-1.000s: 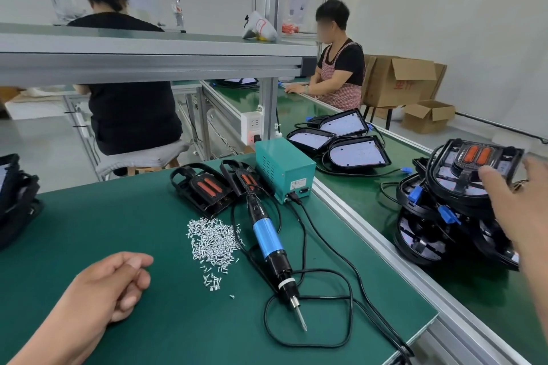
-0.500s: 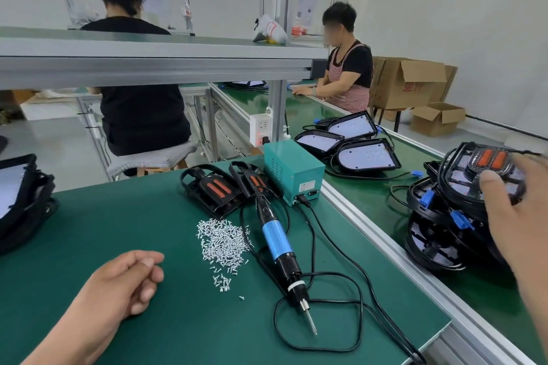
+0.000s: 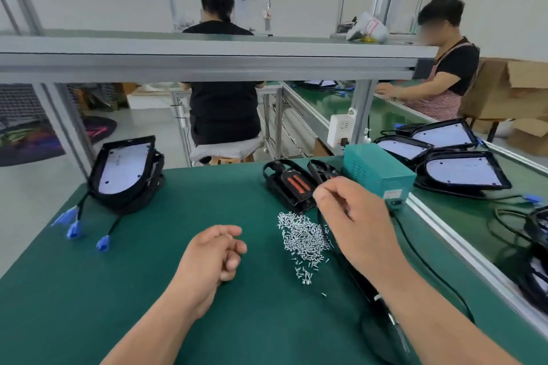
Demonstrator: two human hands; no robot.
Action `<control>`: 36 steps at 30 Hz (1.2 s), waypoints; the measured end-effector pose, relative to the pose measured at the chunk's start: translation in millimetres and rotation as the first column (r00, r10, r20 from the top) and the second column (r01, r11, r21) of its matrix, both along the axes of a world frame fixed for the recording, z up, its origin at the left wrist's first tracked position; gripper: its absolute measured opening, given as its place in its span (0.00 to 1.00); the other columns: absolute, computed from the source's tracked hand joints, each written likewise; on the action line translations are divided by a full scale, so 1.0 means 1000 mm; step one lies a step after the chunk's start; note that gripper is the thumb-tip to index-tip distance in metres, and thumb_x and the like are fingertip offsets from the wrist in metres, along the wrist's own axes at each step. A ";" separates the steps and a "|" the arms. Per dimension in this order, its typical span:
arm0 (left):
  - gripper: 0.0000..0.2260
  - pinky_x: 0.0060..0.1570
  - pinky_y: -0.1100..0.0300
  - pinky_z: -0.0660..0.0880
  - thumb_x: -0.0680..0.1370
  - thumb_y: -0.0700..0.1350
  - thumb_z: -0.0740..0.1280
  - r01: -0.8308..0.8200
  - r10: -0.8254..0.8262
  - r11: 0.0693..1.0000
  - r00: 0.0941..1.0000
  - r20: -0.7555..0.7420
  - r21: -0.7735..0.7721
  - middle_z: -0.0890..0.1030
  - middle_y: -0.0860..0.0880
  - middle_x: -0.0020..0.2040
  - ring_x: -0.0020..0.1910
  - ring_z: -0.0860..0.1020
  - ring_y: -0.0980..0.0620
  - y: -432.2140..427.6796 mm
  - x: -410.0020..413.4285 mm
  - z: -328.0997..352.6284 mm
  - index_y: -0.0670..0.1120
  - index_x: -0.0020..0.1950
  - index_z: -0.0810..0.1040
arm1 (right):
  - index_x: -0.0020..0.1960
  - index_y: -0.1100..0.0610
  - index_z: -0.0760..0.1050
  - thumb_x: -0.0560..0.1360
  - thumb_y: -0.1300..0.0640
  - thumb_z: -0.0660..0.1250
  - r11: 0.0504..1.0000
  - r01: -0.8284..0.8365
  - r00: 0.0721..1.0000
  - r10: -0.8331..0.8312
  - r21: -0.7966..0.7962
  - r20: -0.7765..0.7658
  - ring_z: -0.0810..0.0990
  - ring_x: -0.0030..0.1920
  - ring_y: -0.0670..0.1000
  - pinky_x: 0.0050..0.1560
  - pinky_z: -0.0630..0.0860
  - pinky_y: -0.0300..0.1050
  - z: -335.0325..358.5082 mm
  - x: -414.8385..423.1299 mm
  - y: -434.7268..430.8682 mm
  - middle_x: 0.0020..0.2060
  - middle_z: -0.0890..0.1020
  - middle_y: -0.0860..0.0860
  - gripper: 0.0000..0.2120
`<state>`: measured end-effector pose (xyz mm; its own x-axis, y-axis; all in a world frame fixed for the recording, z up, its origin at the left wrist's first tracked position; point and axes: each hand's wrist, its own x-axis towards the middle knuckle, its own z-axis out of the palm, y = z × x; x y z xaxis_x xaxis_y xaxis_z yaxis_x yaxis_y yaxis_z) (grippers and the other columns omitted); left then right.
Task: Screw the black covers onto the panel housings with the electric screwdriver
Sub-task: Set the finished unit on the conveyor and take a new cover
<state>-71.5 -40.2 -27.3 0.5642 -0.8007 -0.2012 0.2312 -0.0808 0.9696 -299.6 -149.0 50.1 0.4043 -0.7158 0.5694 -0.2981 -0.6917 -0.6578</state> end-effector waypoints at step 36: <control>0.07 0.21 0.61 0.57 0.81 0.40 0.60 -0.564 0.434 0.808 0.764 -0.477 -0.169 0.69 0.51 0.32 0.26 0.60 0.53 0.009 0.034 0.005 0.43 0.52 0.78 | 0.43 0.48 0.81 0.79 0.54 0.68 0.839 -0.479 0.874 0.430 0.257 0.225 0.77 0.34 0.44 0.40 0.78 0.51 -0.028 0.312 -0.016 0.33 0.81 0.46 0.06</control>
<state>-37.7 -31.1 -22.0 0.8200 -0.4828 -0.3074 0.5251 0.4209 0.7396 12.6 -164.8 22.2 0.6519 -0.6162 0.4421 0.1225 -0.4897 -0.8632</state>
